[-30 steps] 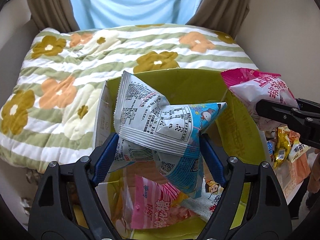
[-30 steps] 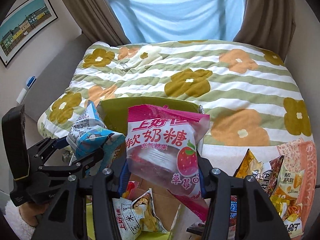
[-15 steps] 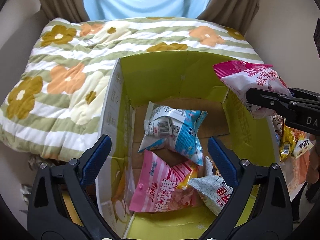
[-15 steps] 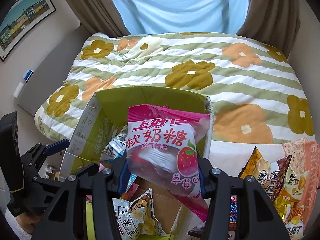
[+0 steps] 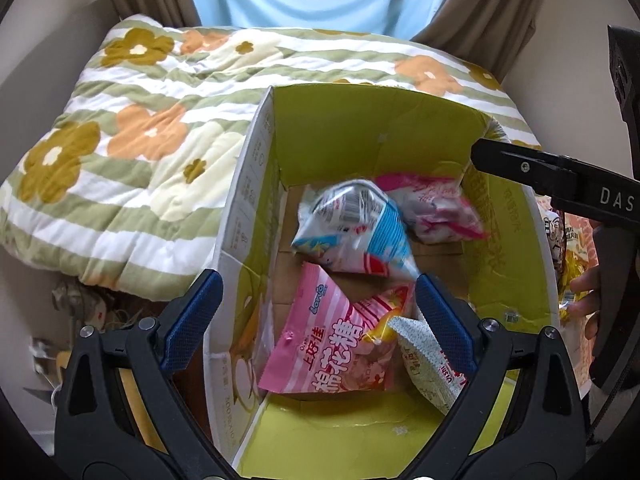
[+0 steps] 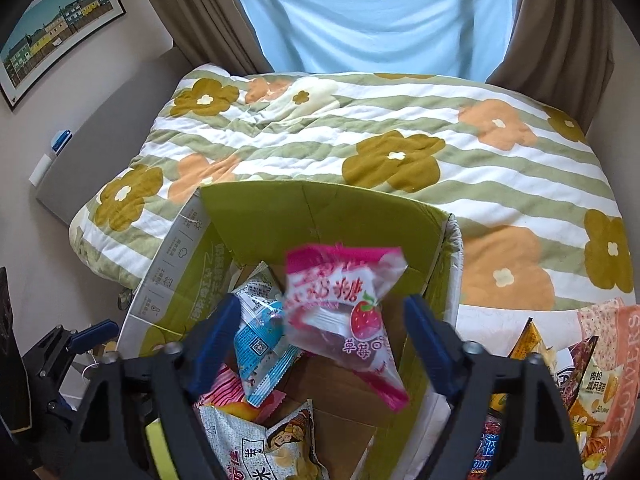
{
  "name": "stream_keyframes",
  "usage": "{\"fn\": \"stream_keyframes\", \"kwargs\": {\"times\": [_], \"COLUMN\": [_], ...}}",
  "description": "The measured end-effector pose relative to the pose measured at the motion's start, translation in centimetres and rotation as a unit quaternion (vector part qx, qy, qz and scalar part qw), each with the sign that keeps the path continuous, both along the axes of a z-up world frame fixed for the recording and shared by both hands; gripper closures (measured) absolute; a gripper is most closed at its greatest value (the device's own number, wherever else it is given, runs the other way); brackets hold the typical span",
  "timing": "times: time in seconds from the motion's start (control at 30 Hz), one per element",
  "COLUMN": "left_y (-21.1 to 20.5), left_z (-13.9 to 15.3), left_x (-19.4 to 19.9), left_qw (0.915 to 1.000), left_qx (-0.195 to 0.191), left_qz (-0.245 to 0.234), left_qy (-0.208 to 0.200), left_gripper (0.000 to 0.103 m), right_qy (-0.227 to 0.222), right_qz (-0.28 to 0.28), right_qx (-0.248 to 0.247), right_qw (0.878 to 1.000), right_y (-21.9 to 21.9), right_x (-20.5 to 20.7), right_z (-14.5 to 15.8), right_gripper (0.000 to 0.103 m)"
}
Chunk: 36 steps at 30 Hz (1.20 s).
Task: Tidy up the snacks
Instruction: 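Drop the white-blue bag into the box with left while right drops strawberry bag, then grasp the waffle pack with the left gripper while the right grasps the white pouch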
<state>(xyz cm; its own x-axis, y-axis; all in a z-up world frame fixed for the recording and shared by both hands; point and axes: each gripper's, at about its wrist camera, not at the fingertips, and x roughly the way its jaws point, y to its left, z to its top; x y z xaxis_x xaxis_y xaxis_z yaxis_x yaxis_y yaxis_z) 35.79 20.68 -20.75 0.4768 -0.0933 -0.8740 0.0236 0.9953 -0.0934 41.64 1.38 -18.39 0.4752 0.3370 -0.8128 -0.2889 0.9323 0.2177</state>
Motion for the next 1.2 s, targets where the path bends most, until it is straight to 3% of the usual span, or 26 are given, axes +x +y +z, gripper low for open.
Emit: {"fn": "stream_keyframes", "kwargs": {"times": [0.27,0.53,0.73,1.2], "left_y": [-0.7,-1.2,-2.5,-13.4], "left_z": [-0.1,1.1,1.9,5.8], "left_x": [-1.4,-2.4,-3.1,-8.4], "left_qw": [0.9999,0.9991,0.9988,0.9976], "left_qx": [0.005,0.007,-0.007,-0.011], "left_qz": [-0.014,-0.035,-0.039,-0.014], "left_qy": [-0.002,-0.021,-0.028,-0.066], "left_gripper": [0.007,0.007,0.007,0.007], "right_qy": [-0.012,0.004,0.002,-0.038], "right_qz": [0.009,-0.002,-0.011,-0.032], "right_qx": [0.003,0.011,0.017,0.033], "right_qw": [1.0,1.0,1.0,0.998], "right_y": [-0.2,-1.0,-3.0,-15.1], "right_x": [-3.0,-5.0,-7.2,-12.1], "right_z": [0.3,1.2,2.5,5.8], "right_gripper": [0.002,0.002,0.002,0.002]}}
